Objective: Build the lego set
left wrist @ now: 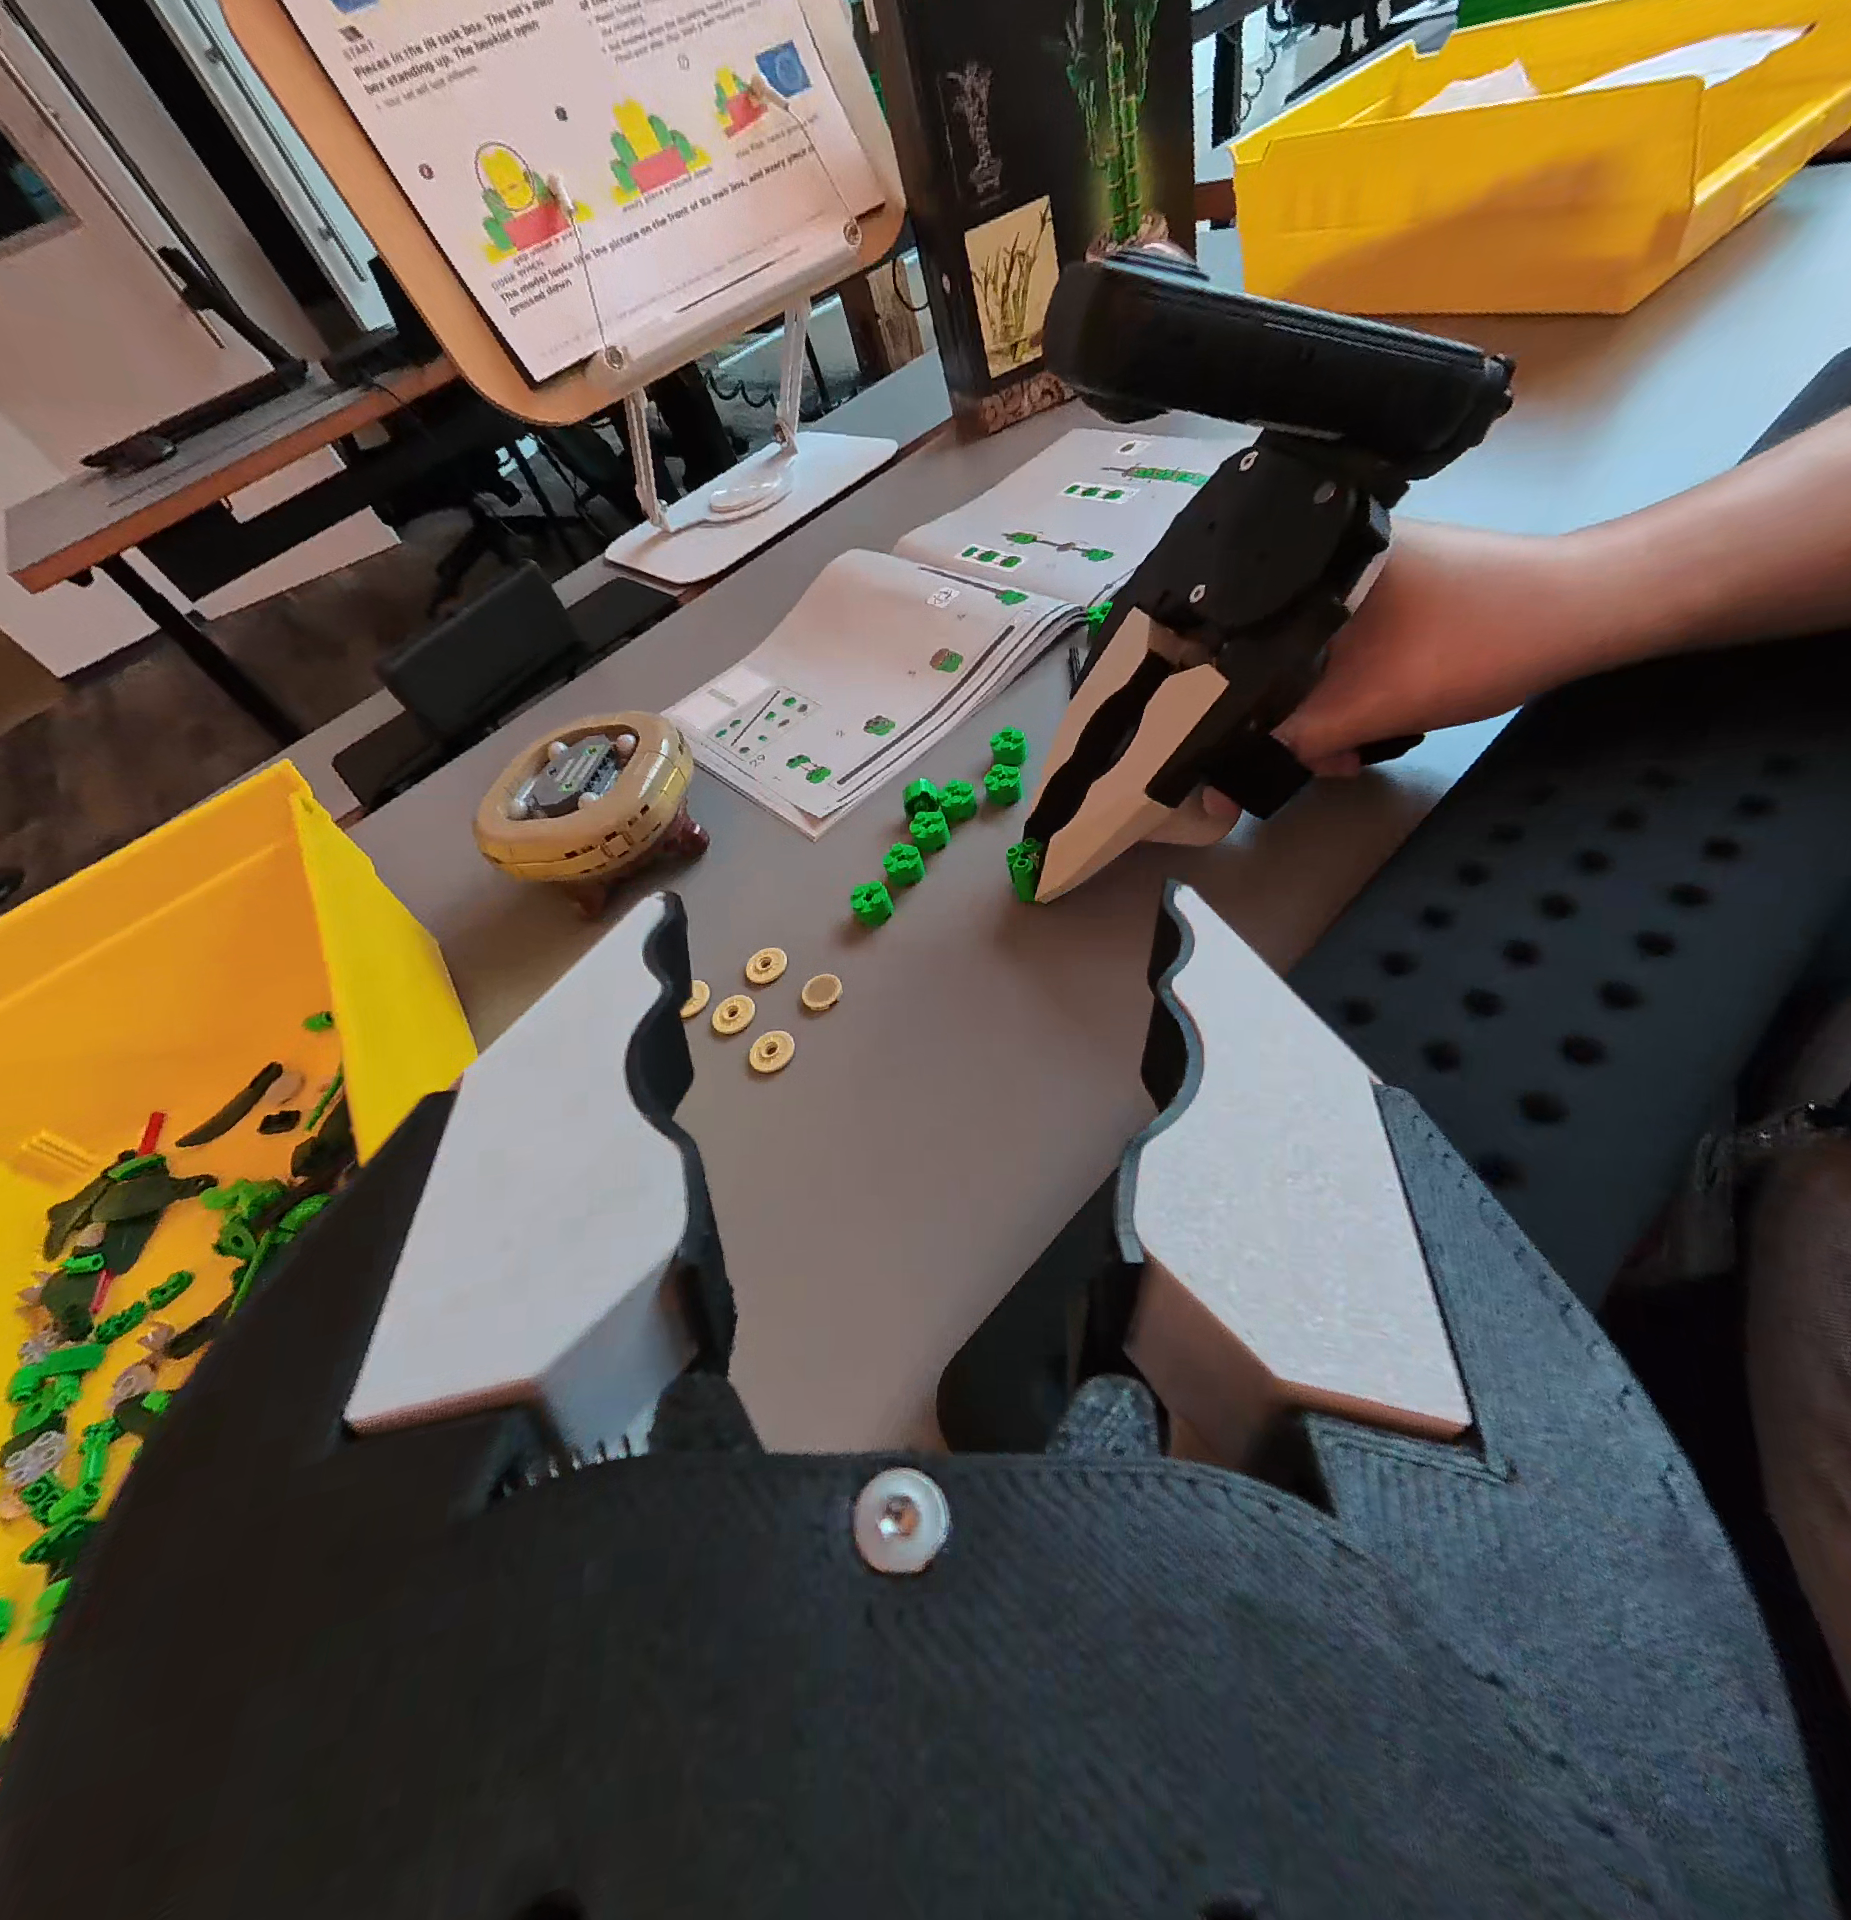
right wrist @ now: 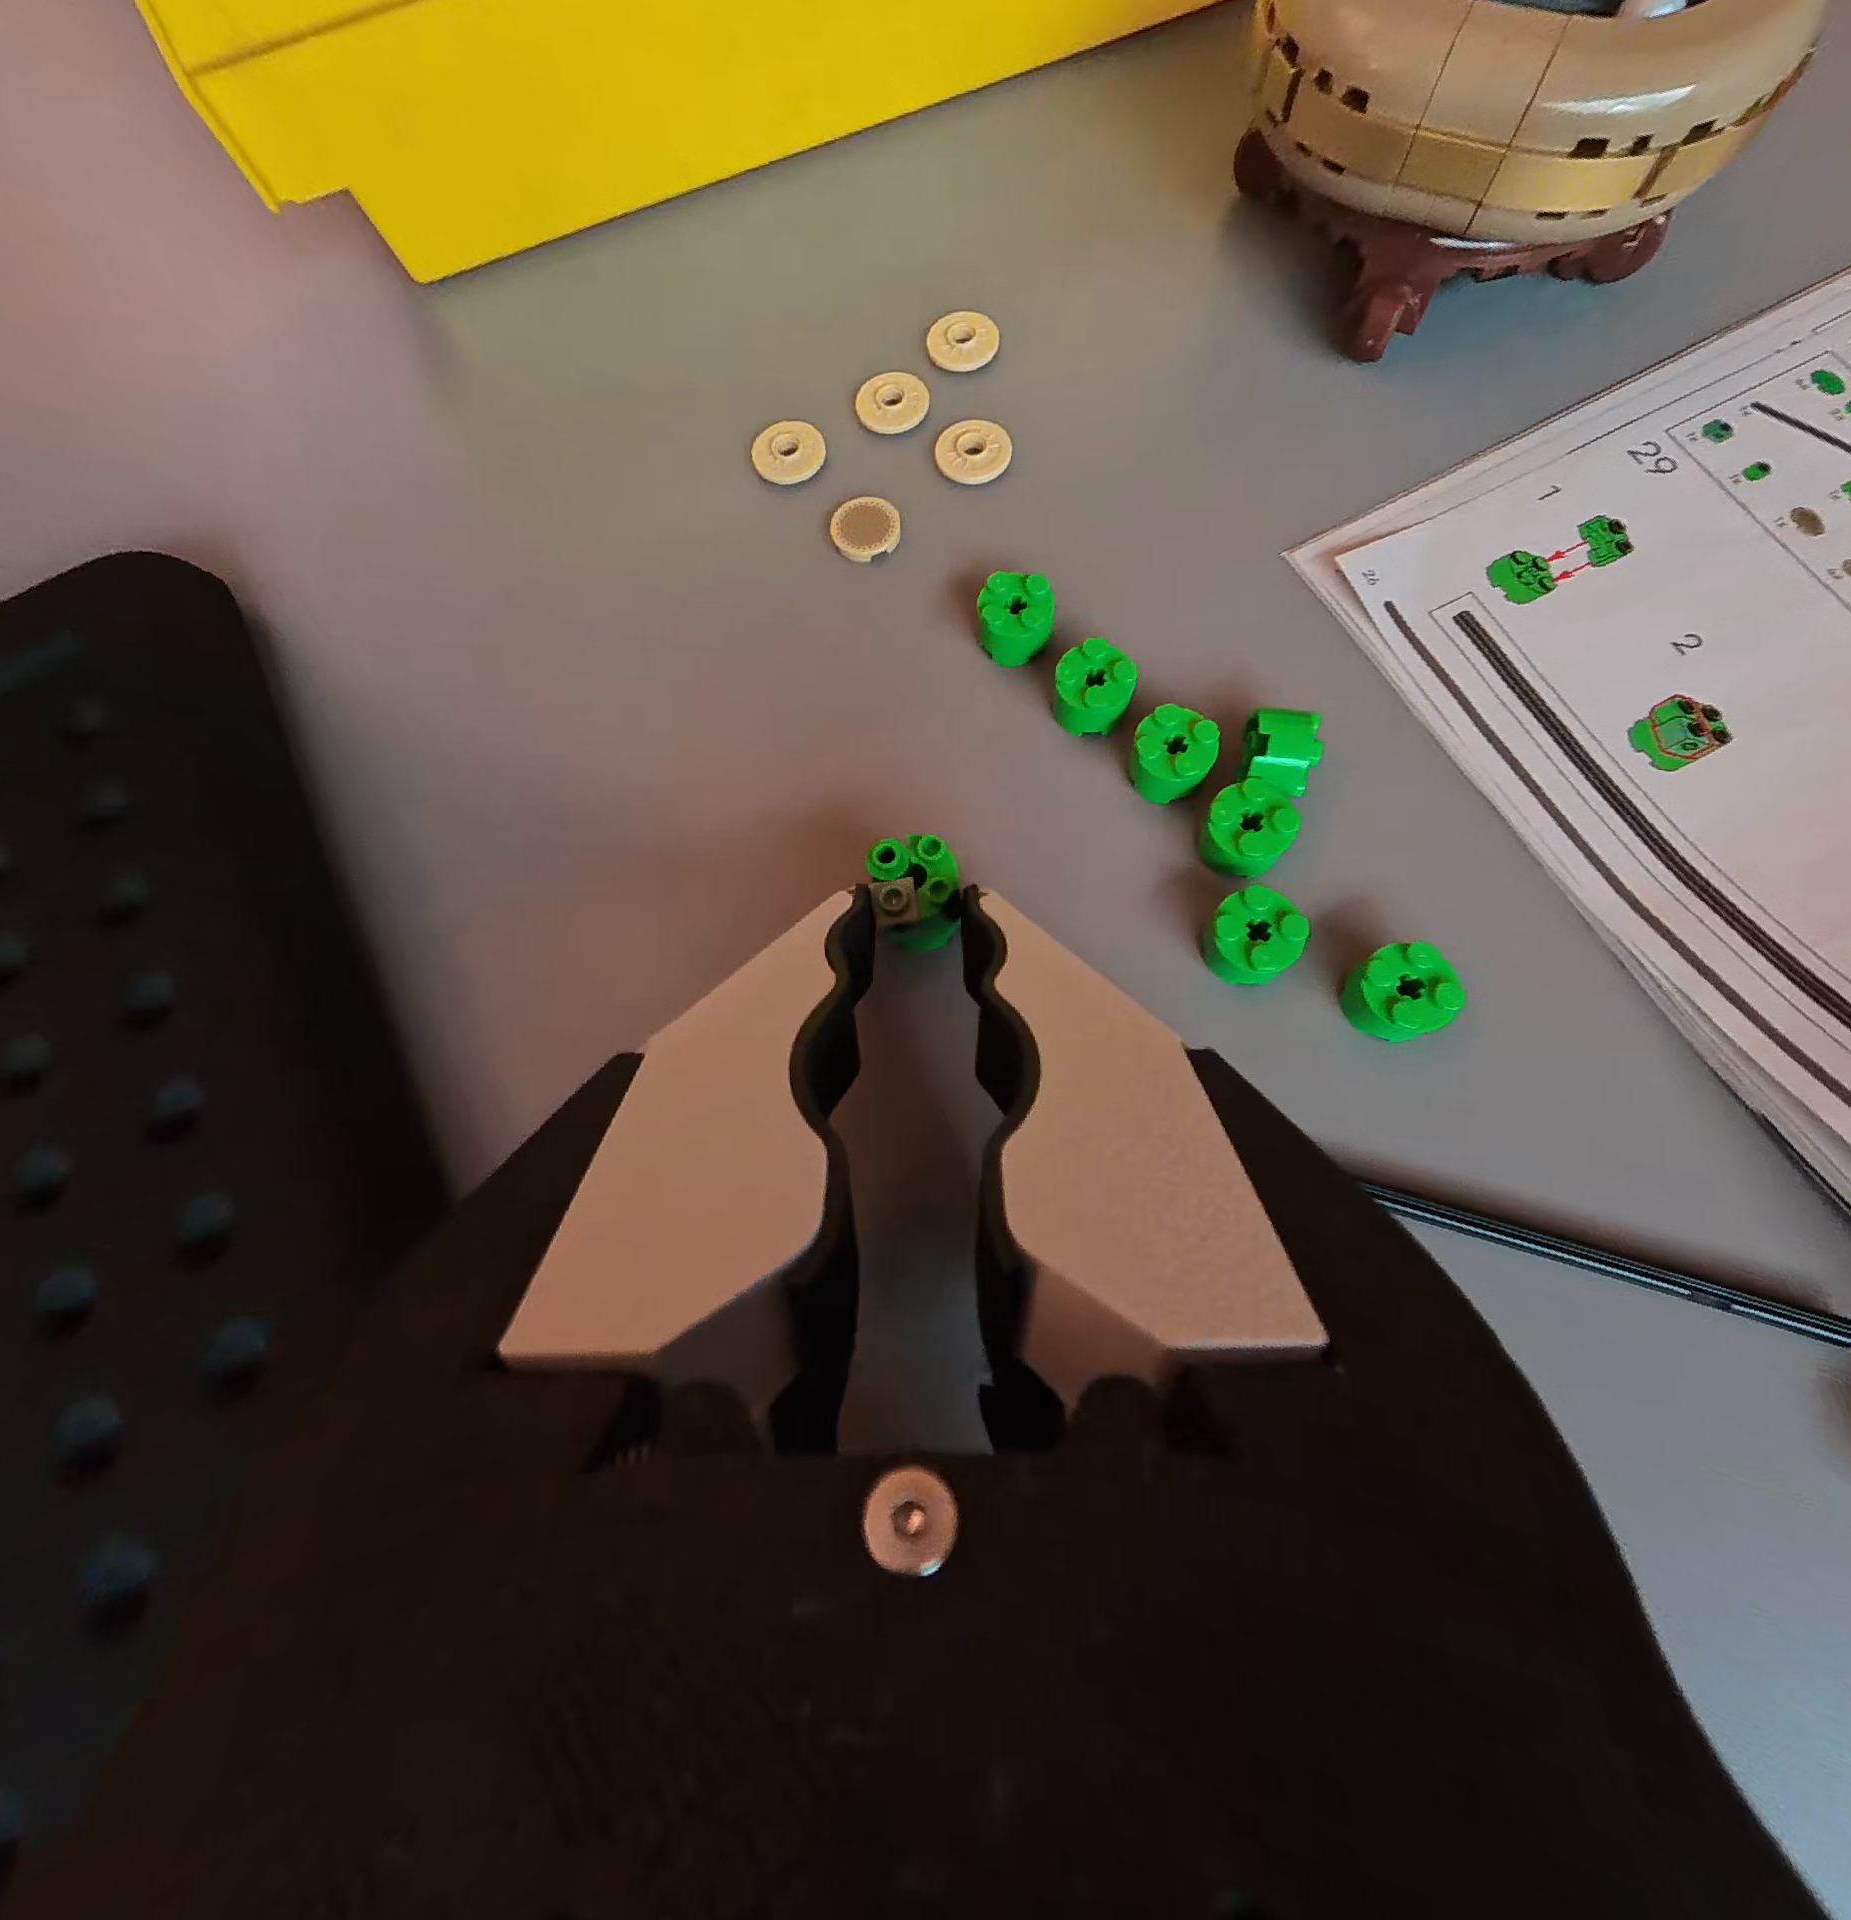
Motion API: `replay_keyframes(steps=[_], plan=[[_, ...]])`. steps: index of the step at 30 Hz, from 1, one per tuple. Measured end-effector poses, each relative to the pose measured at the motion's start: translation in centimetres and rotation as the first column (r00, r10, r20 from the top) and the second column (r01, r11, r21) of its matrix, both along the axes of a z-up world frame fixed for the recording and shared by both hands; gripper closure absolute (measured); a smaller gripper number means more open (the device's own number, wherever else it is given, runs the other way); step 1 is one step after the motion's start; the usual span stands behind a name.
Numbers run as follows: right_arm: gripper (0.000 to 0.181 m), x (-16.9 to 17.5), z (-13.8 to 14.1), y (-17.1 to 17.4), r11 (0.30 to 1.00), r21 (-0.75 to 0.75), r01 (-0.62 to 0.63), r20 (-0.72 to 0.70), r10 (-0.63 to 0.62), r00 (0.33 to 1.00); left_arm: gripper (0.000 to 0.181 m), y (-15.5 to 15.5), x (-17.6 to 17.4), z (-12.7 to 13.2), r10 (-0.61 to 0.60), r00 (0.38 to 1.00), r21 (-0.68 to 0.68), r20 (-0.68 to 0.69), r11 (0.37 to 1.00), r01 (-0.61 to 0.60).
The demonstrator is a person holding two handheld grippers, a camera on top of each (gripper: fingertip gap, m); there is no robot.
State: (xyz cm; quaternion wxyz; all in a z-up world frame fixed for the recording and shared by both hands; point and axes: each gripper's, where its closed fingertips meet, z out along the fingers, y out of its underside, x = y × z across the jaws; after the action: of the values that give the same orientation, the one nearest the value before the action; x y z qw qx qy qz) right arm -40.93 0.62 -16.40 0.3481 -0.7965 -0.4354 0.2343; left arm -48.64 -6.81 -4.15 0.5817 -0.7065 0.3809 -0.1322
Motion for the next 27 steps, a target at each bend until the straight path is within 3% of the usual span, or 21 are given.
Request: replay_keyframes(steps=[6,10,14,16,19,21,24,27], plan=[[0.147,0.0,0.0,-0.2,1.0,0.007,-0.01,0.01,0.01,1.0,0.096,0.7,1.3,-1.7,-0.043,0.999,-0.061,-0.023,0.997,0.042],[0.134,0.3,1.9,-1.3,0.996,0.018,-0.086,-0.071,0.087,0.994,0.116,3.5,0.8,-4.7,0.03,0.991,-0.168,-0.133,0.984,-0.052],[0.123,4.1,5.9,0.9,0.951,0.288,-0.116,-0.036,0.132,0.991,0.114,7.4,1.1,-8.2,0.092,0.976,-0.305,-0.197,0.941,-0.15],[0.124,6.9,8.6,2.5,0.928,0.369,-0.054,-0.103,0.099,0.99,0.126,8.9,0.8,-9.9,0.105,0.967,-0.334,-0.23,0.925,-0.18],[0.124,11.5,11.6,5.2,0.922,0.37,0.114,-0.272,-0.01,0.962,0.131,9.9,0.6,-11.5,0.082,0.951,-0.342,-0.299,0.921,-0.187],[0.124,13.8,13.0,6.4,0.928,0.293,0.228,-0.398,-0.098,0.912,0.134,10.2,0.7,-12.1,0.046,0.934,-0.33,-0.353,0.928,-0.171],[0.125,14.9,15.0,6.7,0.943,0.182,0.278,-0.574,-0.127,0.809,0.148,10.6,1.0,-12.1,0.017,0.927,-0.33,-0.376,0.932,-0.151],[0.125,15.9,14.6,7.5,0.929,0.189,0.318,-0.552,-0.167,0.817,0.146,10.9,0.9,-12.2,0.001,0.924,-0.358,-0.382,0.922,-0.149]])
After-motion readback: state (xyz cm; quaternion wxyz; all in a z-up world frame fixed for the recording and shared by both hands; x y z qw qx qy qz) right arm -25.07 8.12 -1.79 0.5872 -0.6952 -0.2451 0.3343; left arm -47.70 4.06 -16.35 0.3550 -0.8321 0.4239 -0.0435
